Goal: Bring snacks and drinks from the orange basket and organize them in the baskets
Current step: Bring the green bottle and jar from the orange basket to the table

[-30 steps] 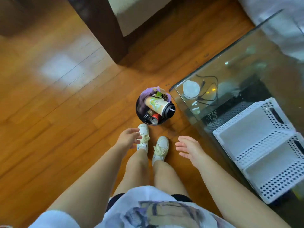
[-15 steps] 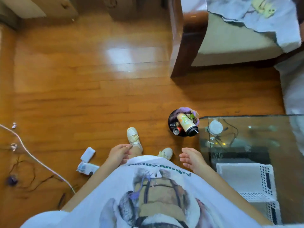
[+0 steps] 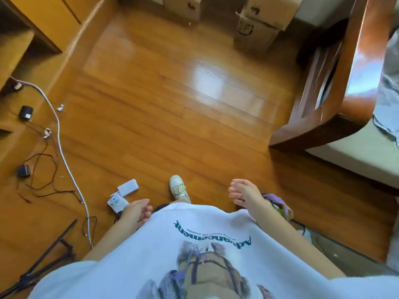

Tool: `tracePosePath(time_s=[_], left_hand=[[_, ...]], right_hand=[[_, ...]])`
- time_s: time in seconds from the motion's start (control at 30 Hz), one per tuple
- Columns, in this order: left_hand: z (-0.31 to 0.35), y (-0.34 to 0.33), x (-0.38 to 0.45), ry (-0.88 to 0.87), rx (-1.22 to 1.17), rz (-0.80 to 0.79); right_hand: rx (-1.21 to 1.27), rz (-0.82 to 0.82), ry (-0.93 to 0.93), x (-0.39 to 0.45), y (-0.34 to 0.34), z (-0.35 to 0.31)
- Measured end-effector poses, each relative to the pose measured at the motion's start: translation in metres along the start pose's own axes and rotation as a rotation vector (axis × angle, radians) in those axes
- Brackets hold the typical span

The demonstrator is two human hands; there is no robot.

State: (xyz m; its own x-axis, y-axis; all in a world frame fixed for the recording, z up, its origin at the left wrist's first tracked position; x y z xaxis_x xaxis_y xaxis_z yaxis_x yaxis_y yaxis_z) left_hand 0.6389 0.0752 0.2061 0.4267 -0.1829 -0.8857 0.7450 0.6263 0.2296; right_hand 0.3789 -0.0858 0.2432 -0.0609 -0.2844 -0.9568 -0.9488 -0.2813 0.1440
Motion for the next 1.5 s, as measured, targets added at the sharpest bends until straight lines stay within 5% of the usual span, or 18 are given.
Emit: tracePosePath(time_s=[0.6,0.83,1.07,1.3,1.5], left_hand=[[0.247,0.017,0.104,-0.218,0.118,-0.119],[0.321,0.063,0.152,-0.071,-0.109,0.028],[0.35,0.131,0.184,0.06,-0.394,0.226],[0.345,0.179,0.216,0.24,-0.513,0.301],[0.404,0.244,0.272,0.224,-0.555,0.259]], right_hand=[[-0.12,0.223,-0.135,0.064,-0.105,-0.168],[-0.213,0.151,-0.082,0.093,-0.191,-0.322],[-0.614,-0.028,0.118,0.101,-0.33,-0.467],[-0.831,-0.194,0.207,0.092,-0.448,-0.534],[-0.793,-0.159,0.169,0.092,-0.526,-0.569]])
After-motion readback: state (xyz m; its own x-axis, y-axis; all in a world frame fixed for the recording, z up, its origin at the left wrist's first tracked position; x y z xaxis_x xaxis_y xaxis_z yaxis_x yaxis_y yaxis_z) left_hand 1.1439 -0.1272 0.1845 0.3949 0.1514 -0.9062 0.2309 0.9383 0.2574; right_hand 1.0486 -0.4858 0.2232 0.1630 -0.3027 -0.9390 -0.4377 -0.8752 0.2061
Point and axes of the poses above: each hand's wrist, its own x-axis towards the middle knuckle, its own y-axis out of the back of the hand, z = x × y, the point moved 1 cm from there along x, towards the middle knuckle, and after that the axes turned 8 degrees about -y, right-handed, at the moved point
